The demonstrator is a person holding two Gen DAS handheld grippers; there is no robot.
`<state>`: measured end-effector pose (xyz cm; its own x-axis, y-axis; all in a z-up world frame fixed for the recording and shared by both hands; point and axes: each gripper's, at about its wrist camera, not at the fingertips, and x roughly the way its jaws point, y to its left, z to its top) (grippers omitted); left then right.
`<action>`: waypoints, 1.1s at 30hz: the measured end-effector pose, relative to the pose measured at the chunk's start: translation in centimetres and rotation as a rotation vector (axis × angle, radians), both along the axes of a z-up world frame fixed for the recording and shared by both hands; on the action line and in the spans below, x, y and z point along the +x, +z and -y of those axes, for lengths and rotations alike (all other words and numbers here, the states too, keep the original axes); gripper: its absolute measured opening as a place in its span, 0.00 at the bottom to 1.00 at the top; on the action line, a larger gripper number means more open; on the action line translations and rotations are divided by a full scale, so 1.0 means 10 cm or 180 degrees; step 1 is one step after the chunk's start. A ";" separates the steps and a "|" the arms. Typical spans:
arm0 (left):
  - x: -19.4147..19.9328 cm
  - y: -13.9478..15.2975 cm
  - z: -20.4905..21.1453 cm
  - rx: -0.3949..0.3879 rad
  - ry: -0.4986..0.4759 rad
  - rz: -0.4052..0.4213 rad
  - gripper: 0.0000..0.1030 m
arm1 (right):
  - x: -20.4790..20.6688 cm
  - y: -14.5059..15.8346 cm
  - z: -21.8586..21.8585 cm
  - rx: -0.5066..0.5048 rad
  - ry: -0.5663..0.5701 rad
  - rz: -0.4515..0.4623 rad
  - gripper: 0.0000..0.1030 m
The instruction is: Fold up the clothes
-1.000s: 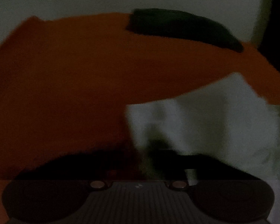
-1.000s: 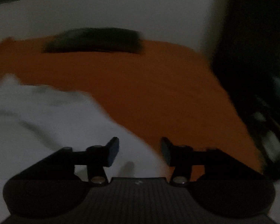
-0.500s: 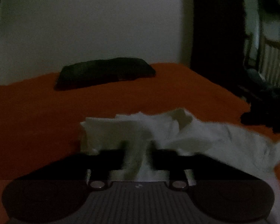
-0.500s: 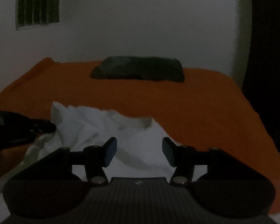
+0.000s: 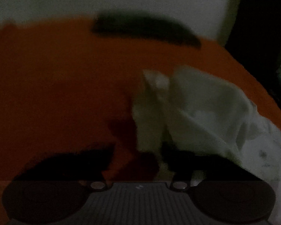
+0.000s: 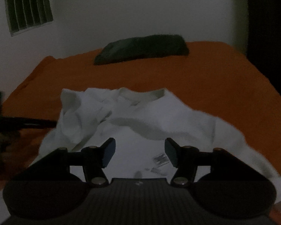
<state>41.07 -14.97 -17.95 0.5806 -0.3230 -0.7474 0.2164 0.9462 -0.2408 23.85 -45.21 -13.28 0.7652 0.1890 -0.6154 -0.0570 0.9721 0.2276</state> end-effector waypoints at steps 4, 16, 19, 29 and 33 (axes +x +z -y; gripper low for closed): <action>0.20 -0.10 0.08 -0.0109 0.0219 -0.0099 0.49 | -0.09 -0.01 0.00 0.0063 -0.0024 -0.0059 0.60; 0.55 -0.16 -0.28 -0.0130 0.0358 -0.0134 0.51 | -0.29 -0.04 0.19 0.0048 -0.0197 -0.0192 0.62; 0.55 -0.27 -0.14 -0.0182 0.0280 -0.0143 0.12 | -0.30 -0.07 0.21 0.0026 -0.0219 -0.0207 0.62; 0.26 0.18 -0.50 -0.0163 0.0512 0.0211 0.00 | -0.53 0.01 0.10 0.0125 -0.0293 -0.0102 0.63; 0.27 0.44 -1.05 -0.0303 0.0492 -0.0014 0.00 | -0.69 0.00 0.06 0.0158 -0.0323 -0.0081 0.66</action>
<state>43.76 -4.47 -13.58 0.6255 -0.2996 -0.7204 0.0690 0.9410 -0.3314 16.98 -45.85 -13.28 0.7662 0.1419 -0.6267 0.0476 0.9601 0.2756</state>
